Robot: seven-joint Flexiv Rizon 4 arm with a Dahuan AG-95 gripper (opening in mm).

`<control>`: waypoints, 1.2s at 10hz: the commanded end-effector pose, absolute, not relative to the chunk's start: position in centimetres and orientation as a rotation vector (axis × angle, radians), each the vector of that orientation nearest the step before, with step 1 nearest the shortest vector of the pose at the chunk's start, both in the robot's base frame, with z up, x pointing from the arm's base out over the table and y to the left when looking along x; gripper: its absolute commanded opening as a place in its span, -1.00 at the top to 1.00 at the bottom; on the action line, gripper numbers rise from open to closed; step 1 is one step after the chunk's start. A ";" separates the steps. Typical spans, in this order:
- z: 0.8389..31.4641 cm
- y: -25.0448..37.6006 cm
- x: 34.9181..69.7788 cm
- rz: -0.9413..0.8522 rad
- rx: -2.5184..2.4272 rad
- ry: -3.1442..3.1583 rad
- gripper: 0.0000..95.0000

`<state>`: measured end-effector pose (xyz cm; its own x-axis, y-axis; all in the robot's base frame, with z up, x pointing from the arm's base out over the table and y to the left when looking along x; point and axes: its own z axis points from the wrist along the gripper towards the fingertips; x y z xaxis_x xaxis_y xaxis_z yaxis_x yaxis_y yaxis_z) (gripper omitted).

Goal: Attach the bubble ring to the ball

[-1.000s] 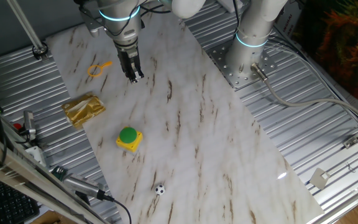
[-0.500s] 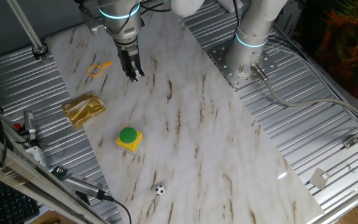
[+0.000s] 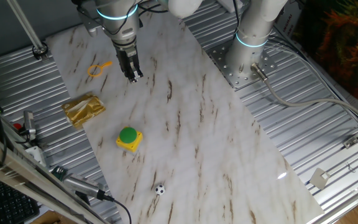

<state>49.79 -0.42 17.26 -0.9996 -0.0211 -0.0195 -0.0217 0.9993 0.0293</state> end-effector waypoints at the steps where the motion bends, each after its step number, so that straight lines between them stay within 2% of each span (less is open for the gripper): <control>1: 15.9 -3.2 50.3 0.020 -0.090 3.122 1.00; 3: 13.0 -9.8 50.2 0.027 -0.154 3.109 1.00; 5: 11.5 -14.1 50.5 0.023 -0.163 3.101 1.00; 9: 10.1 -17.7 54.1 0.021 -0.155 3.118 1.00; 12: 7.8 -18.5 56.3 0.013 -0.154 3.126 1.00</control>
<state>56.77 -18.59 7.45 -0.9951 -0.0982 -0.0088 -0.0983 0.9950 0.0152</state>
